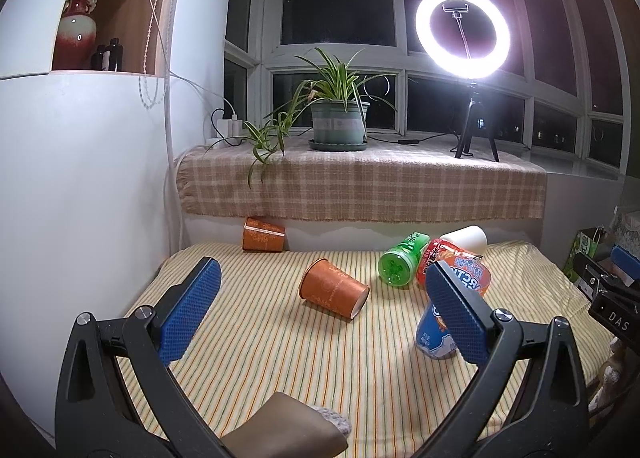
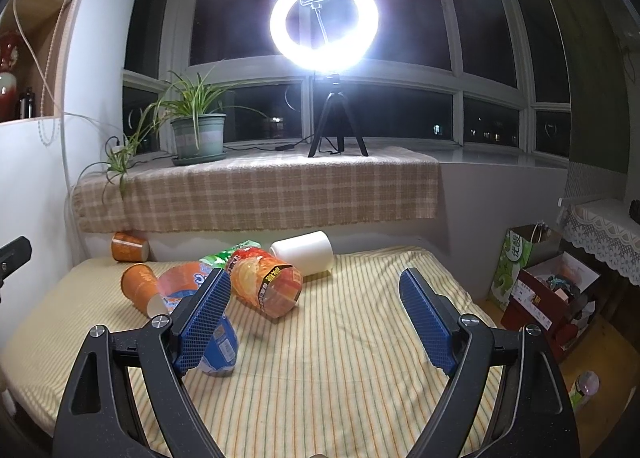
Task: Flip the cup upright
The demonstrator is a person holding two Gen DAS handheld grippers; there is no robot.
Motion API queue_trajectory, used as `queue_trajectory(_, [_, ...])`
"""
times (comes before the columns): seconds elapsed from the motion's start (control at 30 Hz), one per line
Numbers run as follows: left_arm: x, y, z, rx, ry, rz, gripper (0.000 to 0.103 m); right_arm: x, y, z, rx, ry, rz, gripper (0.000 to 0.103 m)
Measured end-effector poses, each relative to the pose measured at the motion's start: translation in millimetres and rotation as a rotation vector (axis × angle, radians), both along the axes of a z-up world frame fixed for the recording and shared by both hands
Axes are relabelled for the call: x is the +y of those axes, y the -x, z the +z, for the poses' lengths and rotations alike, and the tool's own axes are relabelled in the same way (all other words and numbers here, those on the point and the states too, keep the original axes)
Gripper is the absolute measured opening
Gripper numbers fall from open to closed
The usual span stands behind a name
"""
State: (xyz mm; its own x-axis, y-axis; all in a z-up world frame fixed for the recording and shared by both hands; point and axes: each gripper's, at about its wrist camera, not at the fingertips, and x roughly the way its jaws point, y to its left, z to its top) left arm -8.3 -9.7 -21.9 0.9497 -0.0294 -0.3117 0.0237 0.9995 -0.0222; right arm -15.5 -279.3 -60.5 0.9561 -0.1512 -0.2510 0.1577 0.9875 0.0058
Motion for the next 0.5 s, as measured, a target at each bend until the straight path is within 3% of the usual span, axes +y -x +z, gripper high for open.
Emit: queue_trajectory(0.5, [0.0, -0.3, 0.2, 0.002, -0.002, 0.000, 0.103, 0.1, -1.4, -2.1, 0.011, -0.004, -0.002, 0.086])
